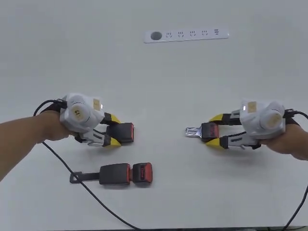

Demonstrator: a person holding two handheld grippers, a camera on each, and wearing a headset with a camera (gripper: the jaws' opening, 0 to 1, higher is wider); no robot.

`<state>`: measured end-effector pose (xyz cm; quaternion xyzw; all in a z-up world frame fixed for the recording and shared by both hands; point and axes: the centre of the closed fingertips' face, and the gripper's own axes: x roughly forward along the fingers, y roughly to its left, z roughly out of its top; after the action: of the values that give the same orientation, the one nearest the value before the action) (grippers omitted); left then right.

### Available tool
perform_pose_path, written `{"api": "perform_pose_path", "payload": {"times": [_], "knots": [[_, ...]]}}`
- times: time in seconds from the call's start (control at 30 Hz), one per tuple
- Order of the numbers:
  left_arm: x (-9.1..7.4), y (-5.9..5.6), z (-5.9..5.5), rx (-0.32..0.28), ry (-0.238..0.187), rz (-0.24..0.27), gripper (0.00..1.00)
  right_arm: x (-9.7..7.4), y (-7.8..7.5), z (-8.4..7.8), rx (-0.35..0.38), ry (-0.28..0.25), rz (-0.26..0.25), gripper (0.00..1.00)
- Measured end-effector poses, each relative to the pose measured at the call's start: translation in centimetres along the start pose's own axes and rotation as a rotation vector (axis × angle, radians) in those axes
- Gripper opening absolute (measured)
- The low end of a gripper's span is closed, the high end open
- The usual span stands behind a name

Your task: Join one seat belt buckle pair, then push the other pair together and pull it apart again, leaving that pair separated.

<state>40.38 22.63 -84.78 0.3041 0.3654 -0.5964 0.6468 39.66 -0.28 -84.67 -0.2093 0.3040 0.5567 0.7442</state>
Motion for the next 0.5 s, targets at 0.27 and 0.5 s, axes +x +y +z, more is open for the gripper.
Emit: {"api": "perform_pose_path", "payload": {"times": [0.27,0.5], "knots": [[0.2,-0.2,1.0,-0.077,0.005,0.004,0.39,0.0,0.2,0.2,-0.009,0.046,-0.041,0.42],[-1.6,0.6,3.0,-0.096,-0.037,0.090,0.62,-1.7,-0.3,1.5,0.161,-0.048,-0.179,0.75]]}}
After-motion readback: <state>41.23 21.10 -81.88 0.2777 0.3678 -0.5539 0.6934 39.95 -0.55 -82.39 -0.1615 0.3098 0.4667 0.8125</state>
